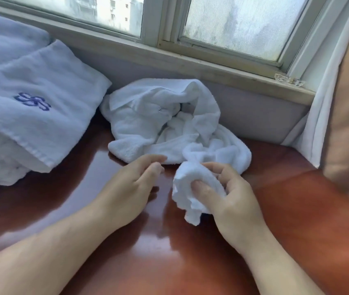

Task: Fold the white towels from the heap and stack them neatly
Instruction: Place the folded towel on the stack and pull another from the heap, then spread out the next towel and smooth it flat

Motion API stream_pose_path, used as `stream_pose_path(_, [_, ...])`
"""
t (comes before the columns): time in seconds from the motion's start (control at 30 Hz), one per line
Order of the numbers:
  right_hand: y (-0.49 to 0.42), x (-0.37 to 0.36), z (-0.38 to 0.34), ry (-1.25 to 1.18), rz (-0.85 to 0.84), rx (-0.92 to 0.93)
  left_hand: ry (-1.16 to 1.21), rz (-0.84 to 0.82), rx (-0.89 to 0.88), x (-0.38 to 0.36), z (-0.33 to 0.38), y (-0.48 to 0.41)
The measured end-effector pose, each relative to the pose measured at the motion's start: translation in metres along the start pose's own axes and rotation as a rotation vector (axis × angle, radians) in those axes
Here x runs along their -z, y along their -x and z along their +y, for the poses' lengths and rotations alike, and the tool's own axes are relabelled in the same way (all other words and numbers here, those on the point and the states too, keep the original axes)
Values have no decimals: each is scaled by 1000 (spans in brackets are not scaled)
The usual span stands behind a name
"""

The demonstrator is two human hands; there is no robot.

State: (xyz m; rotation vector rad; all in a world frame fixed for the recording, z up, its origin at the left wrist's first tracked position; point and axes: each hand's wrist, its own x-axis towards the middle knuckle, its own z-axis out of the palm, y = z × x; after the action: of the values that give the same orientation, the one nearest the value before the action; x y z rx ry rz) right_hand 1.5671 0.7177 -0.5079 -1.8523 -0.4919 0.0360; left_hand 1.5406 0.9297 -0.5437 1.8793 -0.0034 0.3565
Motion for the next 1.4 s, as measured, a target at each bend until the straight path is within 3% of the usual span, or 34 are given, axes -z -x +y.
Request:
stream_pose_path(0.13, [8,-7,-7,-222,-173,5,146,37,41,6,-1,-4])
stream_pose_path(0.3, [9,-16,-5,-18,-63,-42,162,-51,26,6,0,-2])
stream_pose_path(0.37, [4,-14,-1,101,146,-43,153,-61,26,6,0,-1])
stream_pose_path(0.47, [-9,9,2,220,627,1,106,-43,16,5,-1,-2])
stream_pose_path(0.53, [-15,26,10,228,754,-56,66,-55,14,1,2,-2])
stream_pose_path(0.63, [-22,35,24,416,636,-211,-288,-94,-82,-9,8,-4])
stream_pose_path(0.8, [-28,41,27,197,627,-173,-550,-265,-238,-32,15,-26])
stream_pose_path(0.9, [-26,50,25,86,670,-159,-628,-334,-227,-49,12,-48])
stream_pose_path(0.97, [-22,58,16,-107,527,-210,-666,-305,-192,-59,8,-64])
stream_pose_path(1.07, [-16,60,2,-492,-50,-394,-631,-210,-125,-66,4,-80])
stream_pose_path(1.13, [-14,58,-5,-596,-352,-450,-567,-145,-81,-67,1,-84])
stream_pose_path(1.23, [-11,56,-15,-648,-592,-483,-278,-96,11,-61,2,-86])
stream_pose_path(1.4, [-14,39,-21,-623,-774,-448,-1,-194,45,-51,5,-84])
